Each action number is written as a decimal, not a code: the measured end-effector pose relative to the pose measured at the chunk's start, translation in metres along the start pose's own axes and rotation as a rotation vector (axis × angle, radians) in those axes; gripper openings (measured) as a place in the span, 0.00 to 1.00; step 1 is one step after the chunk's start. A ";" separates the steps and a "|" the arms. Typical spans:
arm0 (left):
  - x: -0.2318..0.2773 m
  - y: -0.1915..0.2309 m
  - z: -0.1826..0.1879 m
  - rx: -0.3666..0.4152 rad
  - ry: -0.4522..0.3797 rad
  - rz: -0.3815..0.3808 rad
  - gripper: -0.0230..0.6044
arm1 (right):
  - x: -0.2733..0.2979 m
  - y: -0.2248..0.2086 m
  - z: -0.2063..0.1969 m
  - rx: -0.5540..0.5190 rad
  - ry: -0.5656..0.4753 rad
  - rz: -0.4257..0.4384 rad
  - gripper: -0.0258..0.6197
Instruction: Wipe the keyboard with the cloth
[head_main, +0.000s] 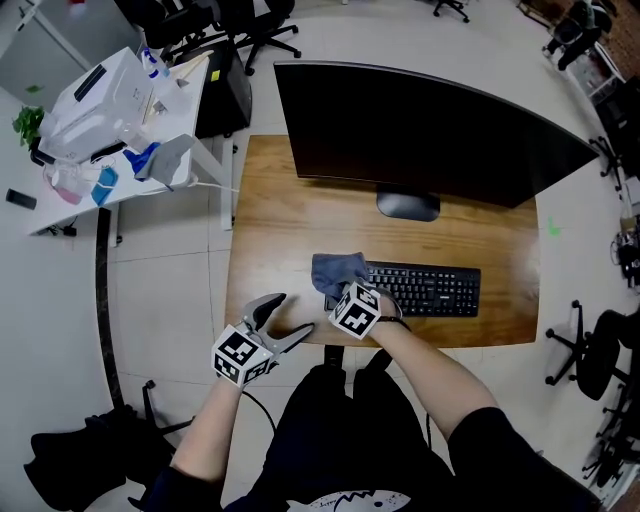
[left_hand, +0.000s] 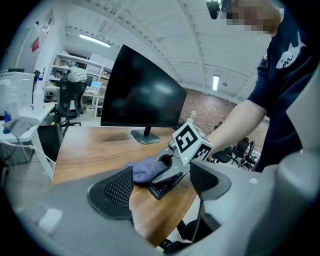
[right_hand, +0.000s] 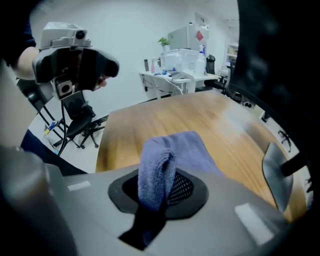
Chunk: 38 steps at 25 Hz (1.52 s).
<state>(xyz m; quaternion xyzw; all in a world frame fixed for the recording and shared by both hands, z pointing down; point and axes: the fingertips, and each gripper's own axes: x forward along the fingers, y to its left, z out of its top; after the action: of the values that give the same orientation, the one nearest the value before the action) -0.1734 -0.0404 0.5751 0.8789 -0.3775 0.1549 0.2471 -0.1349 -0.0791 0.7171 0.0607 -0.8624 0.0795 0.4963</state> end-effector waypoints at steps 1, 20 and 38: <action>0.001 0.000 0.000 0.002 0.000 -0.002 0.59 | 0.001 0.007 -0.002 -0.020 0.005 0.012 0.14; 0.042 -0.028 0.008 0.046 0.027 -0.082 0.59 | -0.035 0.042 -0.096 -0.128 0.099 0.065 0.14; 0.094 -0.071 0.010 0.088 0.087 -0.176 0.59 | -0.132 -0.030 -0.263 0.308 0.131 -0.116 0.14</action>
<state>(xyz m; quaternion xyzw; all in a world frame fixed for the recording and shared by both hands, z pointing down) -0.0574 -0.0585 0.5870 0.9111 -0.2808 0.1869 0.2370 0.1589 -0.0531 0.7356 0.1805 -0.8008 0.1857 0.5400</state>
